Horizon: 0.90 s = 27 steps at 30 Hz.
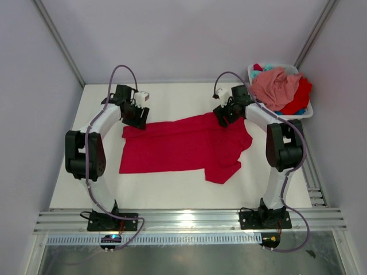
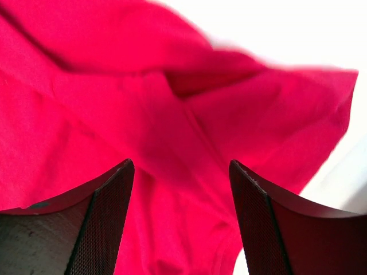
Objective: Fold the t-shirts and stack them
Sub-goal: Fold the tshirt
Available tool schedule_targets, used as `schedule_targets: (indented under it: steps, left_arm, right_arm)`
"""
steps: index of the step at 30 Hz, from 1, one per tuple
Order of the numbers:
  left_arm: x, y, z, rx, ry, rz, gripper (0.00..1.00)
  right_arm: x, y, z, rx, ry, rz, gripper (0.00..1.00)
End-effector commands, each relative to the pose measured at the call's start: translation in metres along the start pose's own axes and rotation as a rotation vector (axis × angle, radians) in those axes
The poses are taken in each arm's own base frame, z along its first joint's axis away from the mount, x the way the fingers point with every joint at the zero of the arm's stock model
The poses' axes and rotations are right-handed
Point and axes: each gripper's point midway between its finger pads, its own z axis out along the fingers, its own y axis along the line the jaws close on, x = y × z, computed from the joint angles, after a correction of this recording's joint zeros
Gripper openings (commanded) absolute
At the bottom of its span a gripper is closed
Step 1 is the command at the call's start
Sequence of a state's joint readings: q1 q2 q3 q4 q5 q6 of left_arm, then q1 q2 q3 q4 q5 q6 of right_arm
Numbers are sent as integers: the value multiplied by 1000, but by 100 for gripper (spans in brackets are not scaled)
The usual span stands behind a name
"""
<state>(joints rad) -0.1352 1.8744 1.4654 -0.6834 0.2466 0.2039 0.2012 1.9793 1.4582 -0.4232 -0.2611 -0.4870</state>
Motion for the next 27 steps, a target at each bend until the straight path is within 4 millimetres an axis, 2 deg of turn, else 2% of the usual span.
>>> schedule_targets:
  steps: [1,5,7,12,18,19,20,22,27]
  left_arm:
    - [-11,13,-20,-93,-76,70,61]
    - [7,11,-15,-98,-56,61,61]
    - [7,12,-15,-106,-57,46,61]
    - [-3,16,-9,-119,-79,7,61]
    - [-9,30,11,-161,-60,-11,60]
    - [-16,33,10,-169,-69,-15,60]
    - [-14,38,17,-189,-48,-24,60]
    - [-21,45,16,-218,-51,-30,59]
    - [-16,66,21,-321,-9,-31,58]
  right_arm:
    - [-14,-14,-27,121,-60,-65,72]
    - [3,-17,-25,159,-18,-75,72]
    - [7,-19,-22,166,-5,-78,72]
    - [7,-22,-20,182,-6,-74,72]
    - [5,-26,-18,192,-10,-89,72]
    - [4,-26,-18,190,-14,-91,72]
    - [3,-26,-17,188,-15,-95,72]
    - [1,-22,-16,161,-24,-92,72]
    - [-8,-17,-17,128,-52,-88,72]
